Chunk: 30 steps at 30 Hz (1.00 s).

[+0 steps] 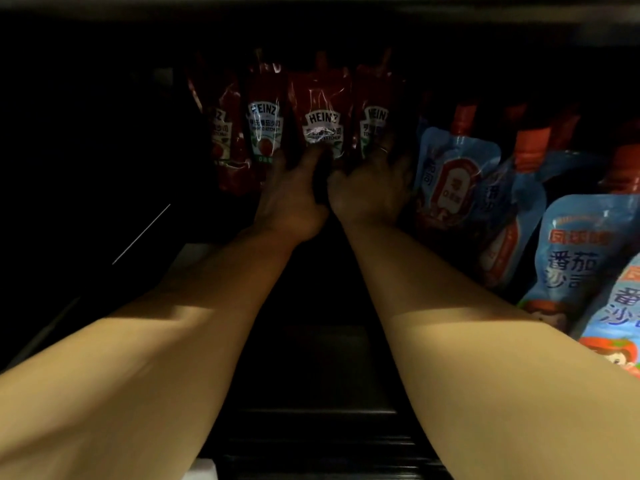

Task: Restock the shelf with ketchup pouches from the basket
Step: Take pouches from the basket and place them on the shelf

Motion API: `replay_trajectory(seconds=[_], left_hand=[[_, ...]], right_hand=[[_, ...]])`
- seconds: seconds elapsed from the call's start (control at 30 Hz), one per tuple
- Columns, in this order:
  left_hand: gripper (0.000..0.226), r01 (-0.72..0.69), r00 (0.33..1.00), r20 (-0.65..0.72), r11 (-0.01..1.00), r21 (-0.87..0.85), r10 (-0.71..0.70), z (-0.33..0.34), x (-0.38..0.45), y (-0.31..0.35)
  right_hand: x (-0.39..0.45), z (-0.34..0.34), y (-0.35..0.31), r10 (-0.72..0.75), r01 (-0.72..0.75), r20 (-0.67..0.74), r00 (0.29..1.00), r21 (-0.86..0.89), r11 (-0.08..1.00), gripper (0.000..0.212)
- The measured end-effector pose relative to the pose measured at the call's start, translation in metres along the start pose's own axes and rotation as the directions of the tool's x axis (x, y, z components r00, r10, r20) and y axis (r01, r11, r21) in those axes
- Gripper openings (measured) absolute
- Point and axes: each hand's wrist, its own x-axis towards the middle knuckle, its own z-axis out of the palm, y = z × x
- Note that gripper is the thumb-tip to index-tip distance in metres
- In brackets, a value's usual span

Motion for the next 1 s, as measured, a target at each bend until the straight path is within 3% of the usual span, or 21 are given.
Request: replay_trajectory(seconds=[0.17, 0.37, 0.47, 0.63, 0.83, 0.9, 1.0], left_hand=[[0.076, -0.01, 0.996, 0.089, 1.0, -0.014, 0.012, 0.002, 0.003, -0.003], [0.069, -0.019, 0.976, 0.216, 0.996, 0.092, -0.001, 0.002, 0.001, -0.004], [0.061, -0.027, 0.975, 0.221, 0.996, 0.089, 0.006, 0.003, 0.002, -0.004], [0.054, -0.029, 0.969, 0.247, 0.996, 0.08, 0.009, 0.005, 0.0, -0.003], [0.063, -0.001, 0.969, 0.247, 0.997, 0.079, -0.018, -0.002, -0.002, -0.001], [0.064, 0.043, 0.968, 0.247, 0.998, 0.047, -0.053, -0.003, -0.002, -0.001], [0.064, 0.078, 0.97, 0.229, 0.996, 0.04, -0.085, -0.003, 0.0, -0.002]], right_hand=[[0.004, -0.002, 0.004, -0.014, 0.009, 0.044, 0.999, 0.107, 0.994, 0.093], [0.009, 0.004, 0.008, 0.021, -0.037, 0.159, 0.987, 0.096, 0.995, 0.05], [0.004, 0.002, 0.009, -0.065, 0.057, 0.194, 0.979, 0.044, 0.997, 0.035], [0.007, 0.001, 0.007, -0.056, 0.083, 0.314, 0.948, -0.076, 0.994, 0.037], [0.002, -0.005, 0.008, -0.116, 0.143, 0.303, 0.946, -0.069, 0.987, 0.039], [0.003, -0.006, 0.009, -0.122, 0.139, 0.242, 0.963, -0.056, 0.989, 0.04], [0.005, -0.004, 0.013, -0.191, 0.235, 0.249, 0.949, -0.158, 0.959, 0.042]])
